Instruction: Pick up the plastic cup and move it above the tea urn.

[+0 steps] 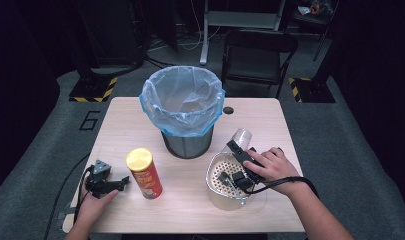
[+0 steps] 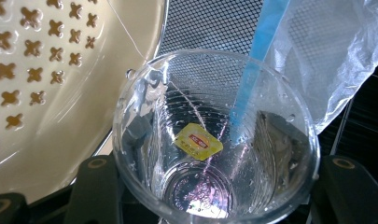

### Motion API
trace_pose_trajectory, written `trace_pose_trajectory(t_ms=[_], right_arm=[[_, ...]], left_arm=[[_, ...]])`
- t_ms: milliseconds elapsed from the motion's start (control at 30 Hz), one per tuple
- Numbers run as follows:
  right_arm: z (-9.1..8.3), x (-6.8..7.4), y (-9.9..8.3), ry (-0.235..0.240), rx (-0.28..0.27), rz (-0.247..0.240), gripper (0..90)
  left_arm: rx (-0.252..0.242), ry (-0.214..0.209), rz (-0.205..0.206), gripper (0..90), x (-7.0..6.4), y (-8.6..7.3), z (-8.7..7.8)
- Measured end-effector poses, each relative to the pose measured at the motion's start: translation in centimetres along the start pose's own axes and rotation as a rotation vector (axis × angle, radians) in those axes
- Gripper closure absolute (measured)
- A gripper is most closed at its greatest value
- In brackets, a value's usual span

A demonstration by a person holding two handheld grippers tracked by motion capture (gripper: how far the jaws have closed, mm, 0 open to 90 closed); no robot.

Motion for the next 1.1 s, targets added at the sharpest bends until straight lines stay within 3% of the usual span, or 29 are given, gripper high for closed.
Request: trace_pose_trajectory(t_ms=[200,233,400,467,500,533,567,600,633,667,700,733,767,800,833,867,900,933,967,1000,1033,1067,1100], right_arm=[[0.0,0.0,0.2,-0.003,-0.011,0.011,39.8],[0.0,0.2,0.2,-0.02,-0.013,0.051,39.7],[0.1,0.1,0.1,-0.053,-0.02,0.093,39.7],[0.2,0.1,-0.1,-0.061,-0.028,0.187,39.6],[0.4,0.1,-0.3,-0.033,-0.045,0.248,39.5],[0.4,0.1,-0.3,-0.033,-0.045,0.248,39.5],[0.6,-0.1,-0.7,-0.024,-0.069,0.369,39.5],[0.6,-0.1,-0.7,-0.024,-0.069,0.369,39.5],[1.0,-0.6,-1.4,0.014,-0.101,0.495,39.6],[1.0,-0.6,-1.4,0.014,-0.101,0.495,39.6],[1.3,-1.1,-2.2,0.035,-0.13,0.647,39.5],[1.3,-1.1,-2.2,0.035,-0.13,0.647,39.5],[1.4,-1.6,-3.0,0.054,-0.172,0.821,39.5],[1.4,-1.6,-3.0,0.054,-0.172,0.821,39.5],[1.4,-2.2,-3.7,0.072,-0.232,0.969,39.5],[1.4,-2.2,-3.7,0.072,-0.232,0.969,39.5],[1.3,-2.8,-4.2,0.088,-0.293,1.114,39.4],[1.3,-2.8,-4.2,0.088,-0.293,1.114,39.4],[1.4,-3.2,-4.7,0.107,-0.354,1.265,39.4],[1.4,-3.2,-4.7,0.107,-0.354,1.265,39.4],[1.5,-3.5,-5.2,0.123,-0.403,1.405,39.3],[1.5,-3.5,-5.2,0.123,-0.403,1.405,39.3],[1.7,-3.8,-5.7,0.142,-0.44,1.528,39.4]], left_arm=[[0.0,0.0,0.0,13.3,0.0,0.0,0.0],[0.0,0.0,0.0,13.3,0.0,0.0,0.0],[0.0,0.0,0.0,13.3,0.0,0.0,0.0],[0.0,0.0,0.0,13.3,0.0,0.0,0.0],[0.0,0.0,0.0,13.3,0.0,0.0,0.0],[0.0,0.0,0.0,13.3,0.0,0.0,0.0],[0.0,0.0,0.0,13.3,0.0,0.0,0.0],[0.0,0.0,0.0,13.3,0.0,0.0,0.0],[0.0,0.0,0.0,13.3,0.0,0.0,0.0],[0.0,0.0,0.0,13.3,0.0,0.0,0.0],[0.0,0.0,0.0,13.3,0.0,0.0,0.0],[0.0,0.0,0.0,13.3,0.0,0.0,0.0],[0.0,0.0,0.0,13.3,0.0,0.0,0.0],[0.0,0.0,0.0,13.3,0.0,0.0,0.0],[0.0,0.0,0.0,13.3,0.0,0.0,0.0],[0.0,0.0,0.0,13.3,0.0,0.0,0.0],[0.0,0.0,0.0,13.3,0.0,0.0,0.0],[0.0,0.0,0.0,13.3,0.0,0.0,0.0],[0.0,0.0,0.0,13.4,0.0,0.0,0.0],[0.0,0.0,0.0,13.3,0.0,0.0,0.0],[0.0,0.0,0.0,13.3,0.0,0.0,0.0],[0.0,0.0,0.0,13.3,0.0,0.0,0.0],[0.0,0.0,-0.001,13.3,0.0,0.0,0.0]])
Point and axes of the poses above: each handheld gripper's, and its own axes: z roughly forward along the jaws, y roughly out of its top, x roughly to its left, the point moved 5 cm from there along z, roughly forward along the jaws, and after that the axes turned 12 degrees about y, right-handed, at the moved point
